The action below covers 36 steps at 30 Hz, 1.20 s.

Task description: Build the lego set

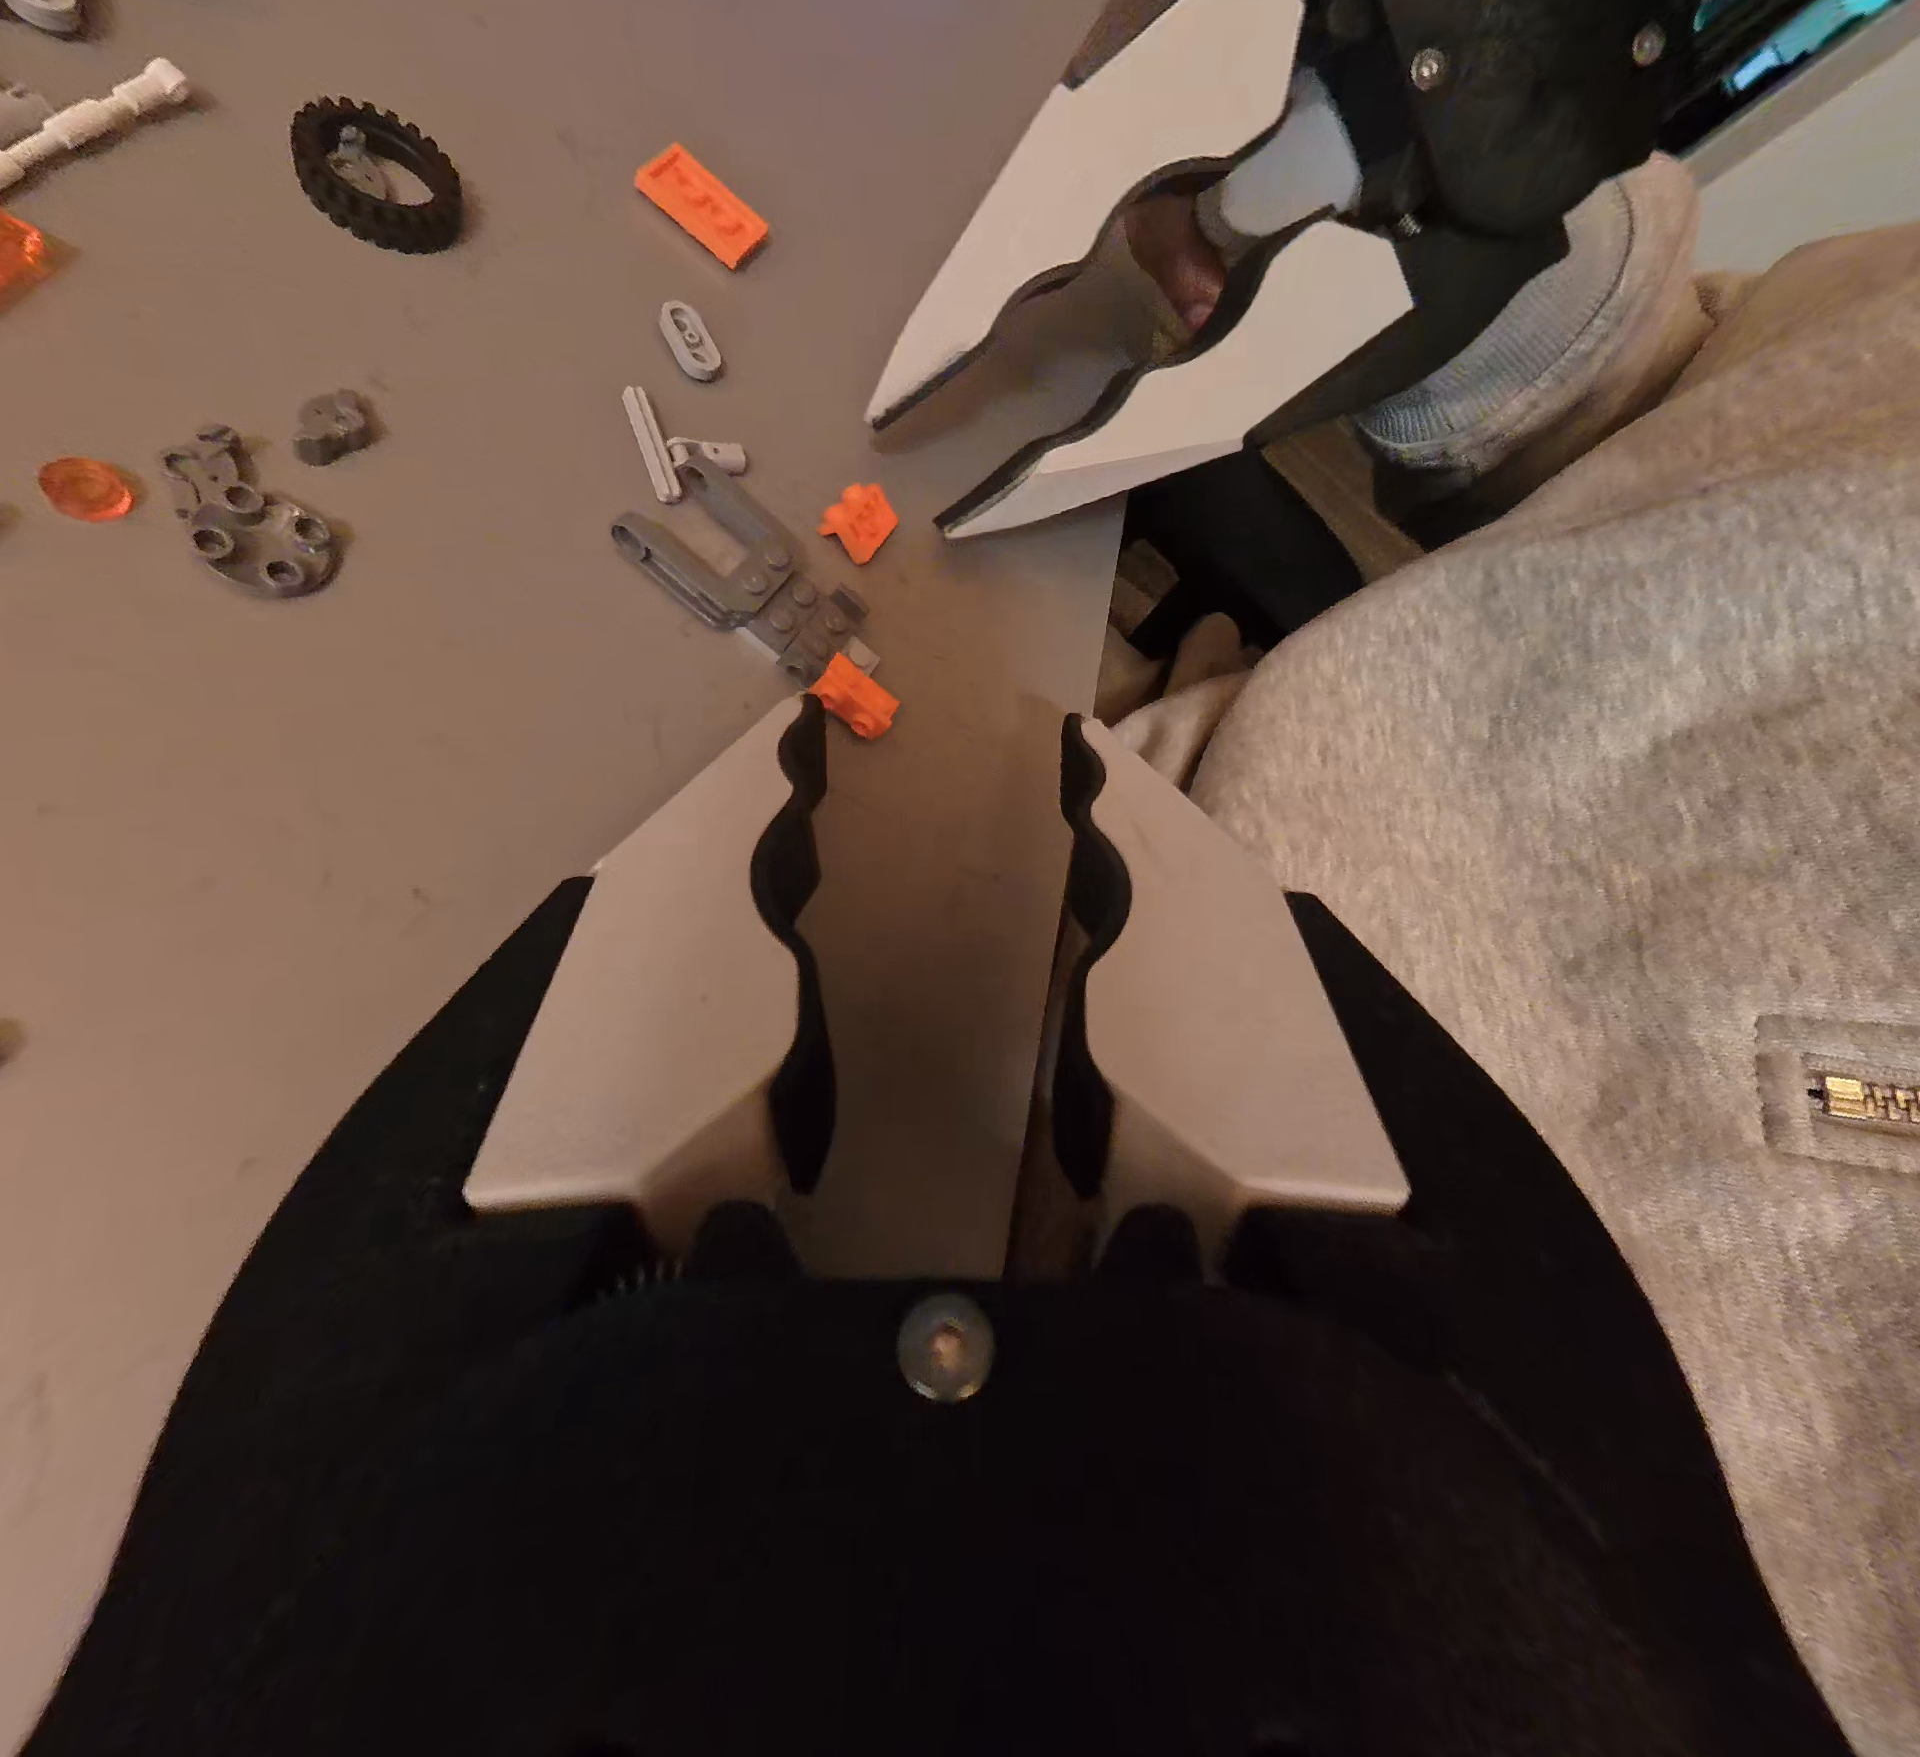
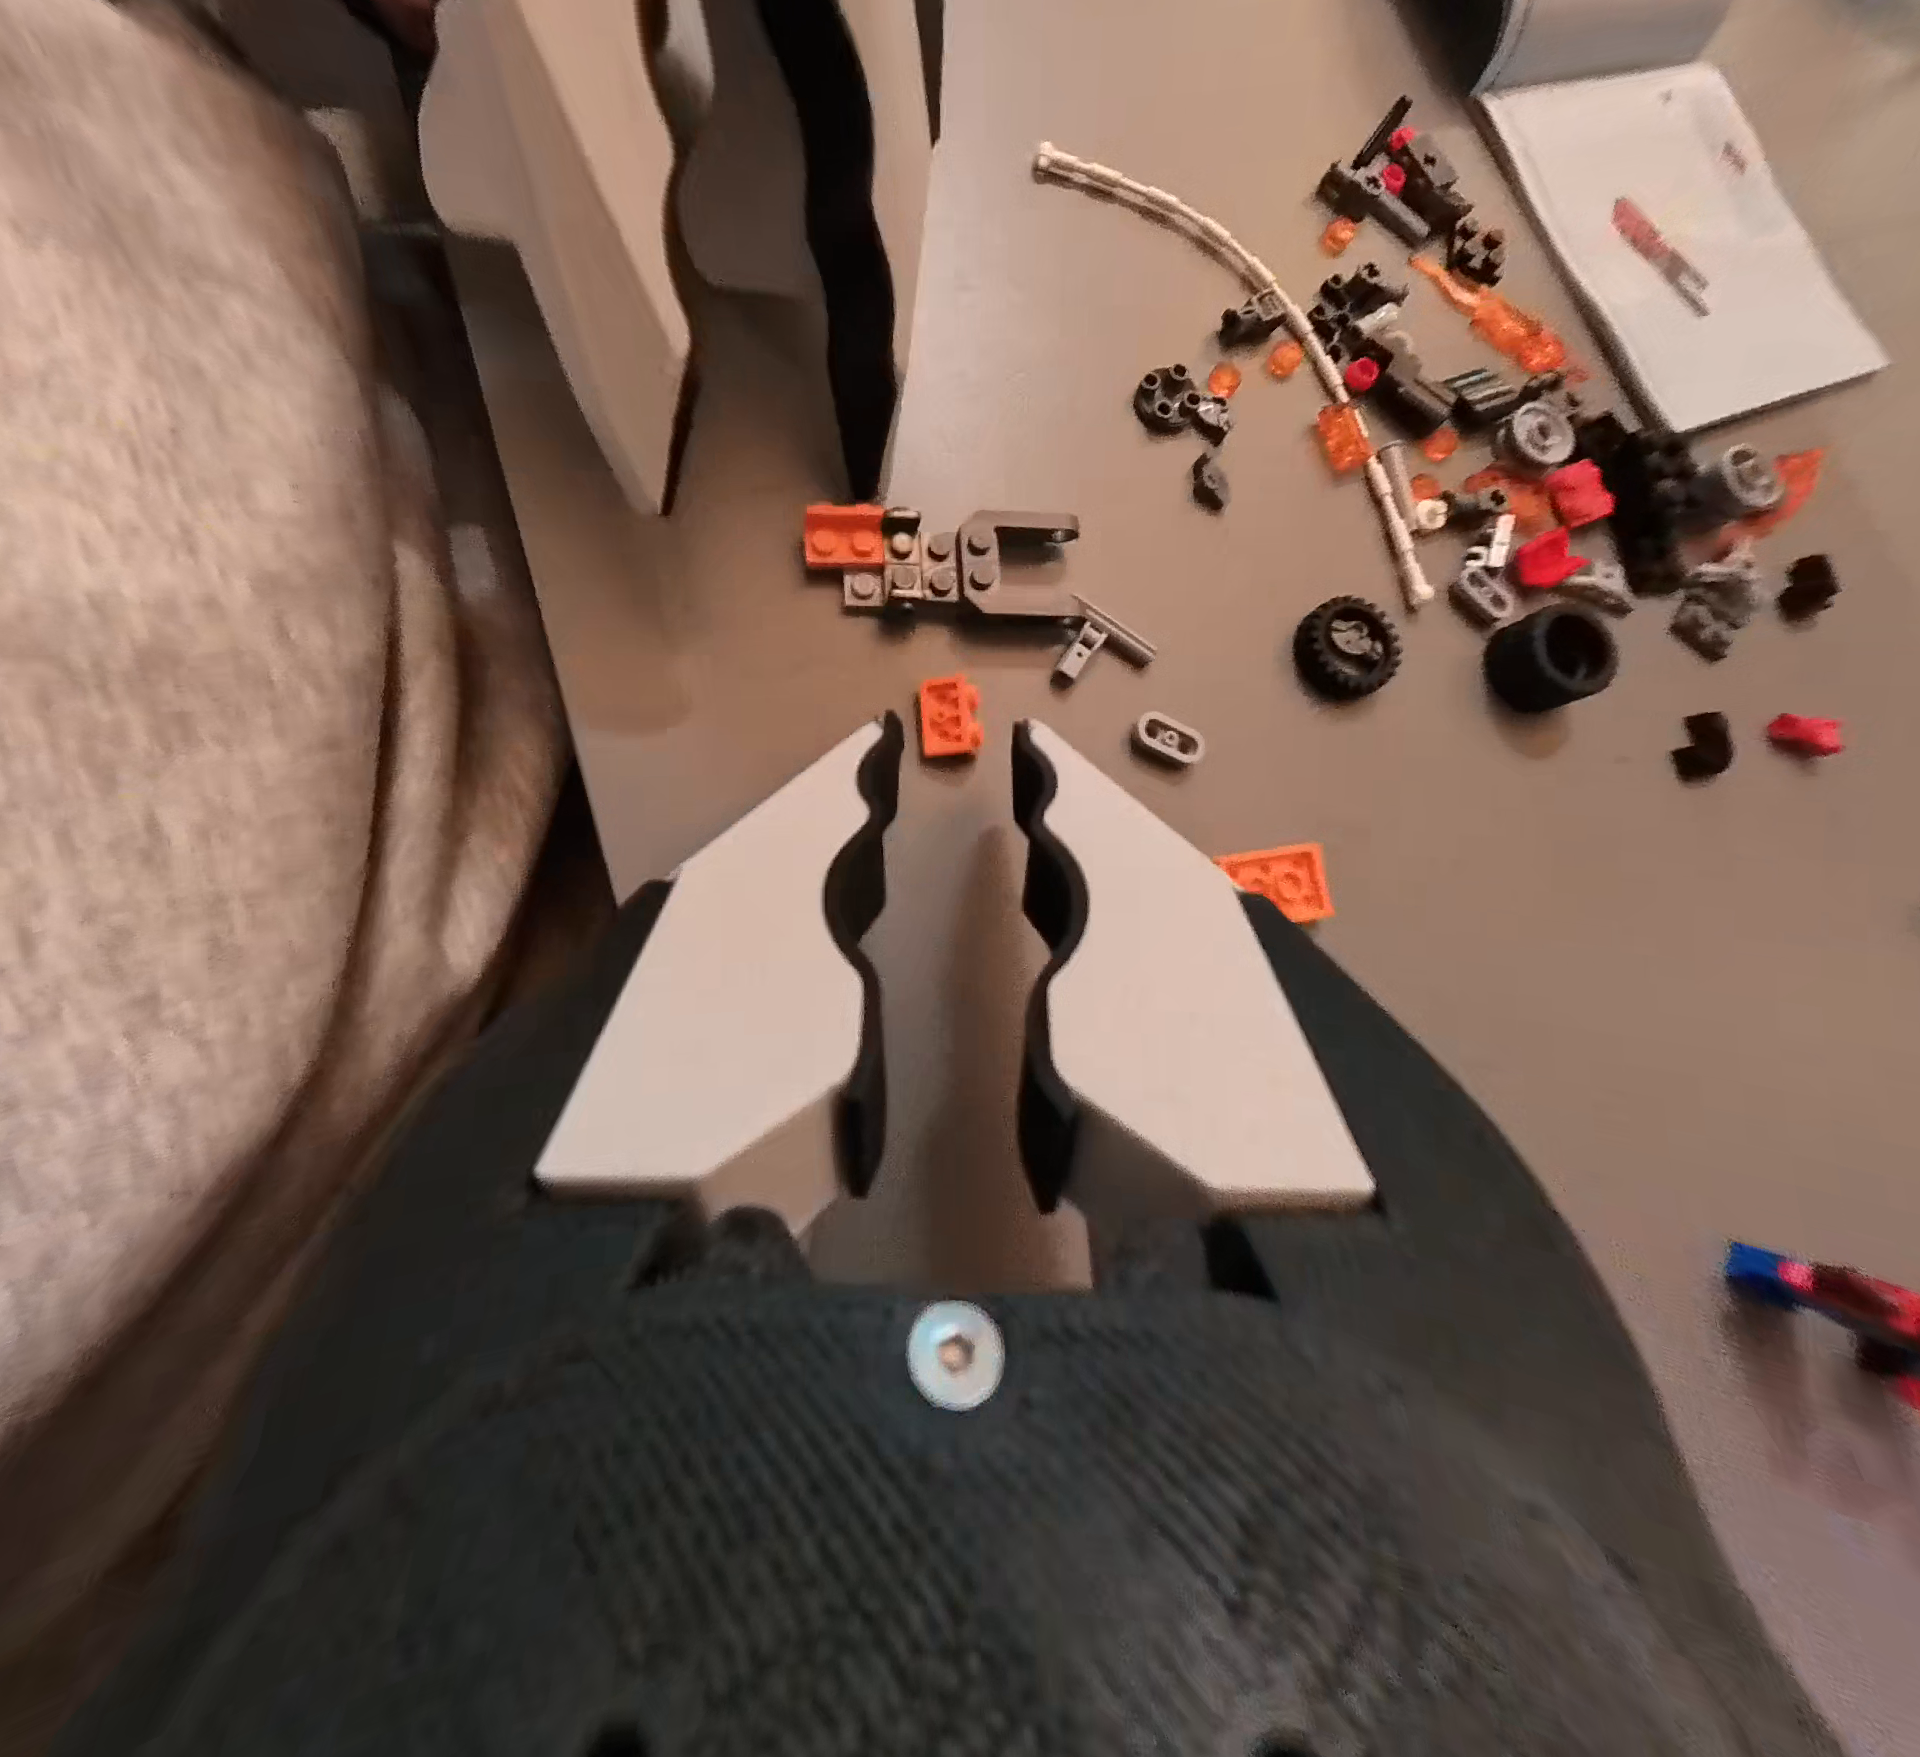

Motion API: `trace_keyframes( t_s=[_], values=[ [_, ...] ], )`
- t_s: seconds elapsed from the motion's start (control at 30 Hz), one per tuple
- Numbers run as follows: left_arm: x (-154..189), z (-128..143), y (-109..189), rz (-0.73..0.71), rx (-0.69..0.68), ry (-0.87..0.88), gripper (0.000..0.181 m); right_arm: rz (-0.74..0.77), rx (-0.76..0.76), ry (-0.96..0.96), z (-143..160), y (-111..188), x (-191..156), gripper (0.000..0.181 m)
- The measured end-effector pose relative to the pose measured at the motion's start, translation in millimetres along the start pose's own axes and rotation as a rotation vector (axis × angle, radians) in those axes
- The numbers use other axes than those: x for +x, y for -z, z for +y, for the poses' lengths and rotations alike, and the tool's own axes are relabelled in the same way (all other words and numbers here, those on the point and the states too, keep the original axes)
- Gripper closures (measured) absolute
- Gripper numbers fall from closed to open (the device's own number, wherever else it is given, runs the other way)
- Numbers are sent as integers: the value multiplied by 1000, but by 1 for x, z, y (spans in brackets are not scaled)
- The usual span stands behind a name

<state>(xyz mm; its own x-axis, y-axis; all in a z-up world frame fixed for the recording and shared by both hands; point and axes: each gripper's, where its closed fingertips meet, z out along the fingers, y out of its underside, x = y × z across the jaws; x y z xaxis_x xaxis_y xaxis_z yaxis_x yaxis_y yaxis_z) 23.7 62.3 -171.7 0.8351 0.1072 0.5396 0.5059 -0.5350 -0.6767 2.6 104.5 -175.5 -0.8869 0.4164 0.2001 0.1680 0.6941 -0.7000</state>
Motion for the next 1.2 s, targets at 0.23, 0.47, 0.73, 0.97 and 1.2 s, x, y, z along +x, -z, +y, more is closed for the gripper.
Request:
trace_keyframes(
  t_s=[0.23, 0.47, 0.73, 0.97, 1.2],
  values=[
    [3, -15, 11, 49, 125, 38, 137, -50, -2, -62, 3, -13, 0, 171],
    [6, -38, 21, 163, 294, 168, 144, -2, 231, -3, -40, 4, 3, 171],
    [21, -55, 28, 281, 404, 208, 172, 111, 398, 93, -78, 19, 3, 171],
    [19, -54, 29, 249, 417, 168, 178, 126, 400, 98, -76, 17, 1, 171],
    [14, -49, 27, 76, 390, -35, 179, 51, 381, 31, -70, 14, -4, 172]
  ],
)
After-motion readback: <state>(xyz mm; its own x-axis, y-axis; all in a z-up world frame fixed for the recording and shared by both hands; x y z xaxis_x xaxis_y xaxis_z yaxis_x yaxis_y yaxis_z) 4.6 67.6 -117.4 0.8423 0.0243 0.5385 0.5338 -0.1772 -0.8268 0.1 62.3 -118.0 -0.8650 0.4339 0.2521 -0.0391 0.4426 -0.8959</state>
